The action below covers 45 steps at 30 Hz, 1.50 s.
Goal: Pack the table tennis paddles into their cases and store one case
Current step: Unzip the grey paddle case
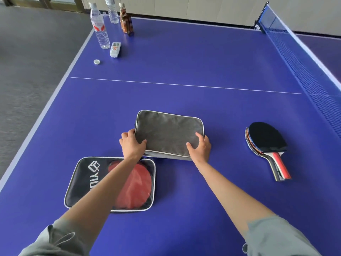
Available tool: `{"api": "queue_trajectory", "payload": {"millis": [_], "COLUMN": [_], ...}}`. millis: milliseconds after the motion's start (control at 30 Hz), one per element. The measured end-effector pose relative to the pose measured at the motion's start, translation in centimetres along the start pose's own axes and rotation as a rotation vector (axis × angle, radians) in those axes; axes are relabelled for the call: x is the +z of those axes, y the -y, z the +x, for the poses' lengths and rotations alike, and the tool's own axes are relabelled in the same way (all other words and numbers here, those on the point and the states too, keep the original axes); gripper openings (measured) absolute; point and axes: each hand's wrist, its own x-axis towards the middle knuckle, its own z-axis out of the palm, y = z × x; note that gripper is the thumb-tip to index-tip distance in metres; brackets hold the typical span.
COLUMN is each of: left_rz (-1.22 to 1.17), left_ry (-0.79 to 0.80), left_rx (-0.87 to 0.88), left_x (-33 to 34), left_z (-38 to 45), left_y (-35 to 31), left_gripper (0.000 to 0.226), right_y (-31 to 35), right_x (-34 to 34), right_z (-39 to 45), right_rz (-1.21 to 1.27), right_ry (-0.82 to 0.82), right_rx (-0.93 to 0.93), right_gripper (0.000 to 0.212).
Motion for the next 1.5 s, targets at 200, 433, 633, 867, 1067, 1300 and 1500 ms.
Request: {"api": "queue_trajectory", "payload": {"millis": [200, 433, 633, 867, 1067, 1300, 1500], "left_rz": [-0.093, -0.38, -0.37, -0.363, -0.314, -0.21, 0.037], "left_ry": [0.123, 0.134, 0.068, 0.046, 0.09, 0.081, 0.144], "left_rx": [0.038, -0.116, -0.112, -0.037, -0.033, -0.078, 0.134], "left_x": [5.1, 9.7, 11.0, 11.0, 10.7, 10.5, 9.5], "left_z": [-8.8, -18.8, -21.8, -23.4, -24.8, -23.3, -22.7], "left_y": [-0.5, 1.5, 2.7, 3.6, 5.4, 6.0, 7.2], "left_gripper": [0.051, 0.057, 0.051, 0.048, 0.046, 0.017, 0.016], "right_y": [-7.9, -15.2, -17.2, -14.4, -13.9, -15.3, -15.3], "right_x": [-6.9, -12.1, -13.0, -10.2, -6.9, -7.3, -7.1], "right_z": [-3.0, -5.4, -7.0, -8.5, -10.6, -10.1, -10.4], "right_rz": [0.04, -0.018, -0.131, -0.367, -0.492, -0.563, -0.605], "right_ry": [-0.061, 0.023, 0.088, 0.111, 0.335, 0.387, 0.338], "right_rx": [0.079, 0.039, -0.104, -0.319, -0.491, -0.522, -0.549], "right_gripper": [0.048, 0.05, 0.053, 0.049, 0.056, 0.057, 0.056]}}
